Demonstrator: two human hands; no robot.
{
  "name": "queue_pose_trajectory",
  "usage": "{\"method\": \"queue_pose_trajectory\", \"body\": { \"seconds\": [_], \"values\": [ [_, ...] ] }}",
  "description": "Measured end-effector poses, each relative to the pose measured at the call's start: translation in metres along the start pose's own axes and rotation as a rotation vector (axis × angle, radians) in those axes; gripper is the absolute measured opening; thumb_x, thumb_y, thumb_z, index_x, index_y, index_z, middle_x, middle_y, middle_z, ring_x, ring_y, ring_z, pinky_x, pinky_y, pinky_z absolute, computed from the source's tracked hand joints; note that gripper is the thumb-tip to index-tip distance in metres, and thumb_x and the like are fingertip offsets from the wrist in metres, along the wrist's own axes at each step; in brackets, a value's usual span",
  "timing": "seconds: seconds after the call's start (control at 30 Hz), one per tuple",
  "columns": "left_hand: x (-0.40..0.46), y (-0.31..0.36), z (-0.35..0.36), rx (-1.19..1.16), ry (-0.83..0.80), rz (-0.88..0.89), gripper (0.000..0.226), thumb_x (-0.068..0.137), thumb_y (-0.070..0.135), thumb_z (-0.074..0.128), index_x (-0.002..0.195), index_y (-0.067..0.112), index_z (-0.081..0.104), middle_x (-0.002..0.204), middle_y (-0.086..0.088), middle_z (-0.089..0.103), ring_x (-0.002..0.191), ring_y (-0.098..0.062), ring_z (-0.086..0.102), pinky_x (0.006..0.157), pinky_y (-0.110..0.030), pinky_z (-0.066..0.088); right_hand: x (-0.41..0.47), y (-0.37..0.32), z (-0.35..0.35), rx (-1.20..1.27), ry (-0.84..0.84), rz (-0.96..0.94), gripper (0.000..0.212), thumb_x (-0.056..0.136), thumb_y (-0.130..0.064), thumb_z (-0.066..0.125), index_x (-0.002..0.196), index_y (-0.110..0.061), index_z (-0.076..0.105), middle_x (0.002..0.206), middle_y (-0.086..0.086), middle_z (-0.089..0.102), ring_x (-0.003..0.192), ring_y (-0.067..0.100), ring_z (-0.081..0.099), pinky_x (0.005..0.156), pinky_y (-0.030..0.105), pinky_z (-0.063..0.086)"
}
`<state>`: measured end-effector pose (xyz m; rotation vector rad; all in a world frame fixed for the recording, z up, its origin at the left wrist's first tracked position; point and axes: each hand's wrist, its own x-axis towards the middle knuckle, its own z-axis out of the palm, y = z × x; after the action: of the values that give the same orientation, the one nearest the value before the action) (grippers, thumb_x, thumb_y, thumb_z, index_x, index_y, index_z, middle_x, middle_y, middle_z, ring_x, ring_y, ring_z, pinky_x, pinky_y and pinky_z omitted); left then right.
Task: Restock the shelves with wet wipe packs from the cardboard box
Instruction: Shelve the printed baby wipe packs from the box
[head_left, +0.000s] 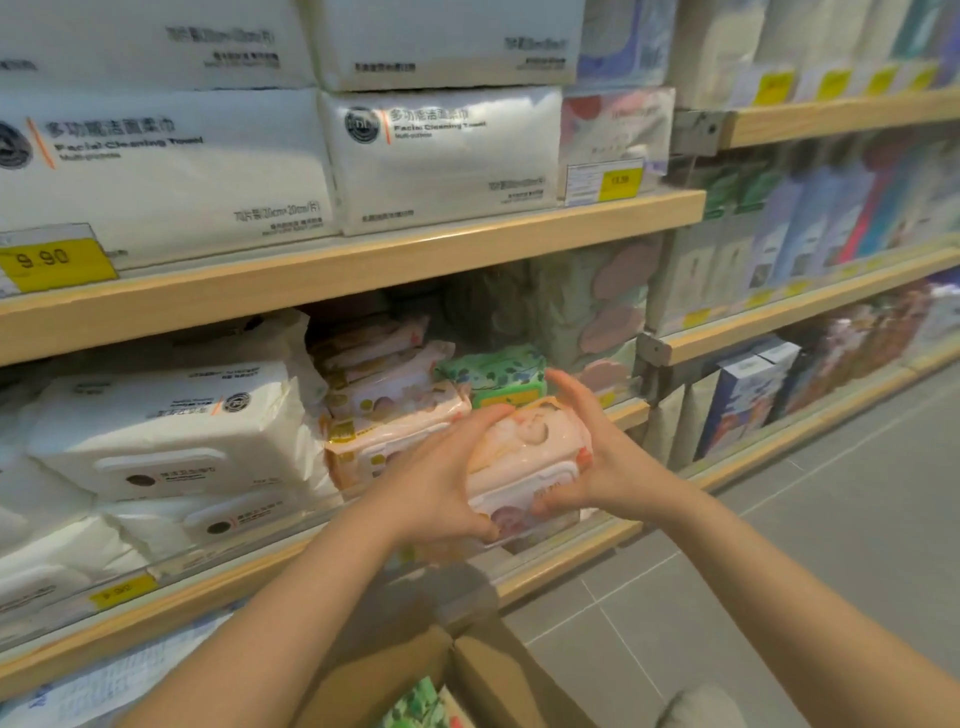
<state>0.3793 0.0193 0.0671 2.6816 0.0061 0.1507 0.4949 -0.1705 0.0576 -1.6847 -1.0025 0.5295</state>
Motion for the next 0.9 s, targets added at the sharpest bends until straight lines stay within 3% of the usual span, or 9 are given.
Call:
{"method": "queue_pose_trajectory", "body": {
  "seconds": [0.07,0.2,0.27,0.33,0.43,0.57,0.7,0.9],
  "values": [
    [0.007,0.001,0.005,-0.005,0.006,0.010,0.108,0.055,0.046,0.079,0.135,0.057,0.008,0.143,0.016,0.033,0.122,-0.013,0.042,0.093,-0.043,0.048,0.003,0.006,-0.002,-0.005,0.058,-0.012,0.095,0.056,-0.002,0.089,0.128,-0.038,0.039,0.119,-0.007,0.052,0.108,0.014,0.059,0.083,0.031,0.055],
    [0.017,-0.001,0.006,-0.091,0.054,-0.016,0.101,0.058,0.065,0.072,0.140,0.052,0.014,0.144,0.019,0.030,0.126,-0.007,0.037,0.100,-0.036,0.042,0.004,0.013,-0.020,-0.001,0.143,-0.004,0.084,0.052,-0.010,0.090,0.119,-0.034,0.048,0.111,-0.009,0.056,0.101,0.019,0.063,0.079,0.041,0.058],
    [0.027,-0.014,-0.002,-0.275,0.217,-0.138,0.098,0.062,0.079,0.056,0.144,0.039,0.022,0.143,0.016,0.035,0.126,-0.005,0.037,0.103,-0.032,0.037,0.001,0.014,-0.035,0.034,0.239,0.001,0.083,0.049,-0.012,0.091,0.118,-0.032,0.049,0.110,-0.010,0.058,0.099,0.016,0.065,0.077,0.037,0.058],
    [0.043,-0.032,-0.008,-0.294,0.343,-0.216,0.077,0.081,0.069,0.045,0.144,0.027,0.031,0.144,0.004,0.041,0.128,-0.012,0.041,0.104,-0.034,0.037,-0.006,0.015,-0.052,0.061,0.373,0.024,0.080,0.052,-0.006,0.091,0.115,-0.032,0.048,0.110,-0.006,0.058,0.091,0.009,0.066,0.066,0.026,0.057],
    [0.074,-0.049,-0.003,0.009,0.235,-0.310,0.061,0.091,0.051,0.047,0.142,0.018,0.036,0.137,-0.008,0.050,0.122,-0.023,0.048,0.095,-0.036,0.043,-0.016,0.025,-0.075,0.059,0.548,0.072,0.081,0.054,-0.007,0.089,0.116,-0.036,0.046,0.111,-0.005,0.057,0.092,0.013,0.065,0.060,0.027,0.057],
    [0.122,-0.061,0.013,0.160,0.029,-0.437,0.068,0.084,0.062,0.051,0.130,0.013,0.047,0.102,-0.007,0.063,0.089,-0.021,0.056,0.070,-0.031,0.044,-0.023,0.053,-0.093,0.041,0.725,0.129,0.077,0.047,-0.021,0.093,0.101,-0.049,0.046,0.115,-0.001,0.057,0.099,0.019,0.062,0.063,0.032,0.059],
    [0.148,-0.080,0.031,0.224,0.014,-0.554,0.091,0.069,0.075,0.053,0.136,0.015,0.039,0.132,-0.009,0.049,0.116,-0.027,0.048,0.093,-0.041,0.045,-0.024,0.077,-0.099,0.113,0.781,0.193,0.077,0.053,-0.015,0.091,0.107,-0.042,0.044,0.120,0.004,0.053,0.104,0.026,0.060,0.066,0.042,0.060],
    [0.145,-0.079,0.031,0.226,0.152,-0.526,0.093,0.060,0.066,0.073,0.134,0.023,0.039,0.118,-0.004,0.057,0.105,-0.023,0.056,0.087,-0.039,0.051,-0.023,0.090,-0.100,0.099,0.836,0.244,0.077,0.058,-0.014,0.088,0.116,-0.034,0.041,0.123,0.005,0.050,0.105,0.027,0.059,0.069,0.044,0.060]
  ]
}}
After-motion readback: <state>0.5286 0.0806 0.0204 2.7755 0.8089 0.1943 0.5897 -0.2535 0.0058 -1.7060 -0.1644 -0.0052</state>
